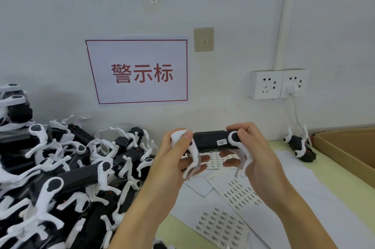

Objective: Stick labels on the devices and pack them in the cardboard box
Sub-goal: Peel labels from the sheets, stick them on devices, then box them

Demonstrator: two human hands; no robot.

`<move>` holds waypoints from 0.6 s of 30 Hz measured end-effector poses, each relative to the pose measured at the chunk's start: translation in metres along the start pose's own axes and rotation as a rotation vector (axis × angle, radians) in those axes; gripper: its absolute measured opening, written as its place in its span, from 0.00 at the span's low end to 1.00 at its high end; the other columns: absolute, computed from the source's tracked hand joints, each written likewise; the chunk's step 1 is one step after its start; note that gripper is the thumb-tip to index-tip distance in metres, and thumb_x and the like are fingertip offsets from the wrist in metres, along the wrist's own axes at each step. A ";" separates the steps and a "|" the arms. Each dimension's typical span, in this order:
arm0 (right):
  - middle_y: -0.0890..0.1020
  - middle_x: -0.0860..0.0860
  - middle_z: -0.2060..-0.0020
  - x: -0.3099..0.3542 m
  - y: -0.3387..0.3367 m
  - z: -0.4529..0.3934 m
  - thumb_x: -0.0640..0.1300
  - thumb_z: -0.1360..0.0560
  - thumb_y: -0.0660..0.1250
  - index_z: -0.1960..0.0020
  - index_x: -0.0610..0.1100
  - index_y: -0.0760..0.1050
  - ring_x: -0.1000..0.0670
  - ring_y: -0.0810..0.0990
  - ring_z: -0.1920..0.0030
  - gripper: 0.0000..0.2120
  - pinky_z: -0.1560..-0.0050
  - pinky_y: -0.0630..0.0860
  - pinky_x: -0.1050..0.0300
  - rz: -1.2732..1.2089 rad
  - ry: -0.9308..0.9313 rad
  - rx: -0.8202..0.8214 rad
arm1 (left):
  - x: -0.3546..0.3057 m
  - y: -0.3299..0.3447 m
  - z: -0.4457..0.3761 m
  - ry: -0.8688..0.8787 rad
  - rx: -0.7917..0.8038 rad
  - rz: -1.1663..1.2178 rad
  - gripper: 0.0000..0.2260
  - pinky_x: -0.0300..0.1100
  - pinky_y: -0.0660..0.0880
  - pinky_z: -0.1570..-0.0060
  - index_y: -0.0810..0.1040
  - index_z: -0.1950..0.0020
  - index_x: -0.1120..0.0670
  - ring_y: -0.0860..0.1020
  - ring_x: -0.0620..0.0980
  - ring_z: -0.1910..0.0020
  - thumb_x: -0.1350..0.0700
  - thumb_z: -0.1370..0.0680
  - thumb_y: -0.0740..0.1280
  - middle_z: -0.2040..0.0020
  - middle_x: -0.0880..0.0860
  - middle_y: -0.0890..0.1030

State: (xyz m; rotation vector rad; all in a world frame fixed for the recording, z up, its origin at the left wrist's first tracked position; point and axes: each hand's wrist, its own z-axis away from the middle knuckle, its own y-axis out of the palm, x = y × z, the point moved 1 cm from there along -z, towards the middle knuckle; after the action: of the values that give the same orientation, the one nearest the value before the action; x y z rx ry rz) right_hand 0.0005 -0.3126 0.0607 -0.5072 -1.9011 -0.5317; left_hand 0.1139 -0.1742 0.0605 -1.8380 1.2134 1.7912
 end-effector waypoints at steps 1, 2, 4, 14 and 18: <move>0.81 0.45 0.47 0.001 0.000 0.001 0.55 0.25 0.60 0.48 0.52 0.77 0.38 0.79 0.43 0.12 0.46 0.74 0.32 0.027 -0.001 0.010 | 0.001 0.000 0.000 -0.008 -0.013 0.031 0.24 0.58 0.80 0.44 0.77 0.43 0.54 0.84 0.57 0.52 0.43 0.35 0.72 0.54 0.58 0.84; 0.81 0.45 0.46 0.002 -0.001 0.002 0.56 0.25 0.61 0.49 0.54 0.78 0.38 0.79 0.43 0.11 0.44 0.73 0.29 0.049 0.000 0.020 | 0.002 0.000 0.000 -0.009 -0.025 0.057 0.25 0.57 0.80 0.44 0.77 0.43 0.55 0.84 0.58 0.52 0.43 0.35 0.72 0.53 0.58 0.84; 0.81 0.46 0.46 0.007 -0.003 0.003 0.58 0.25 0.62 0.48 0.54 0.78 0.41 0.81 0.45 0.12 0.42 0.72 0.29 0.084 0.006 0.042 | 0.002 0.001 0.001 -0.005 -0.051 0.092 0.27 0.54 0.82 0.47 0.78 0.42 0.56 0.84 0.58 0.51 0.44 0.36 0.73 0.50 0.60 0.84; 0.83 0.61 0.52 0.040 -0.024 0.018 0.57 0.25 0.68 0.48 0.57 0.76 0.54 0.83 0.52 0.07 0.50 0.78 0.52 0.554 0.079 0.181 | -0.003 0.010 0.006 0.069 -0.014 -0.083 0.23 0.44 0.81 0.59 0.78 0.42 0.50 0.84 0.55 0.57 0.43 0.35 0.72 0.53 0.56 0.84; 0.84 0.59 0.53 0.045 -0.045 0.026 0.54 0.23 0.68 0.42 0.55 0.80 0.57 0.83 0.58 0.10 0.57 0.73 0.63 0.742 0.170 0.316 | 0.005 0.025 0.010 0.031 0.127 -0.261 0.21 0.46 0.80 0.51 0.78 0.44 0.41 0.84 0.55 0.53 0.40 0.34 0.78 0.50 0.53 0.85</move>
State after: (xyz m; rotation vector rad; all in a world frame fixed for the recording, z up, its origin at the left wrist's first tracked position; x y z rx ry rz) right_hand -0.0600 -0.3293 0.0871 -0.8643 -1.4546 0.2041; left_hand 0.0882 -0.1836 0.0620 -1.8601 1.0178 1.5152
